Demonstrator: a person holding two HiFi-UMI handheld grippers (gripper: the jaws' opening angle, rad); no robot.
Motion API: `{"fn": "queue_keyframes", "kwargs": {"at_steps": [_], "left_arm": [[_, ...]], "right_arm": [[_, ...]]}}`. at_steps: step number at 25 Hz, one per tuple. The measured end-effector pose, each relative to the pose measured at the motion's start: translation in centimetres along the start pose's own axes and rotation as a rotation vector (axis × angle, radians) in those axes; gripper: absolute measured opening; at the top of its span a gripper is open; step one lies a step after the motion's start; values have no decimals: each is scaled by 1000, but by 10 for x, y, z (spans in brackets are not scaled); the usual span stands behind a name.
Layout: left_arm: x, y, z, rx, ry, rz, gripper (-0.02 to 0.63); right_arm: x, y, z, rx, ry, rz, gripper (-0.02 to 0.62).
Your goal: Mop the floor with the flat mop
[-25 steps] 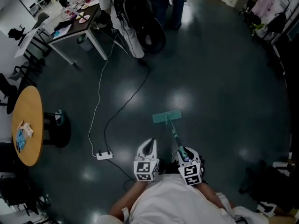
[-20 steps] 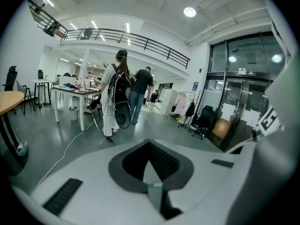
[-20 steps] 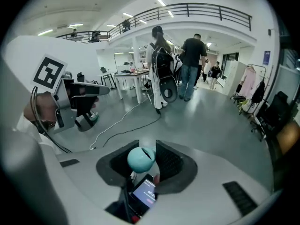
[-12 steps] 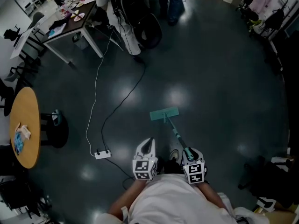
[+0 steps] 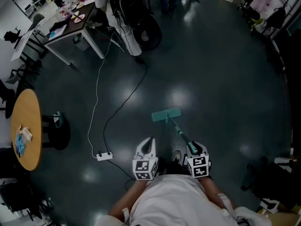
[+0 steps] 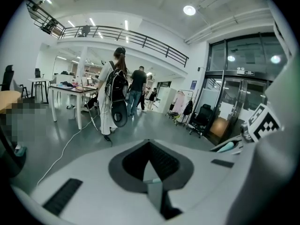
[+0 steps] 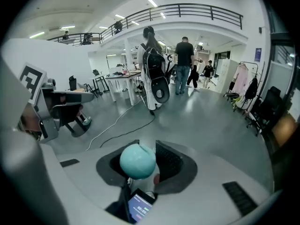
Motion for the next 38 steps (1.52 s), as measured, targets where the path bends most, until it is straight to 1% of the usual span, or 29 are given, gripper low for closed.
{"fn": "queue_keyframes", "kwargs": {"at_steps": [7,11,15,17,19,22,26,29,31,33,35,38], "left_arm": [[-13,-5,-9,26,19,-13,5],[-14,-7,-12,38,21,-19,5],[-12,-7,-15,47,29,-12,5],[-14,-6,-15,52,29,-11,5],[-15,-5,-14,54,28,-9,5],[-11,-5,-13,54,25,3,5],[0,-4,-15,58,24,32,5],[6,0,-16,59,24,50,5],[10,1,-17,53,25,54,5],[14,0,-16,44,29,56,5],[17,-1,-16,42,33,53,5],[14,-4,-14,43,37,31,5]], "right_arm": [[-1,15,-29,90,-32,18,115],[0,17,-38,72,-49,4,115],[0,3,-48,51,-48,-6,115],[-4,-16,-57,30,-26,-9,115],[-9,-47,-53,-1,8,-6,115],[-18,-109,-23,-31,36,-5,115],[-37,-192,12,-15,48,-38,115],[-42,-225,33,-11,40,-49,114],[-41,-227,42,-20,38,-52,114],[-36,-217,45,-23,48,-46,114],[-29,-194,40,-17,60,-28,114],[-15,-140,18,8,86,11,114]]}}
Point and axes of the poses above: the fingertips, and each gripper's own axes: y backward along the fingers, x to its left, z out of its top, the point moved 2 cm from there along y, backward along the fingers, and after that the axes turned 10 degrees about -x, right-handed, at the moved point
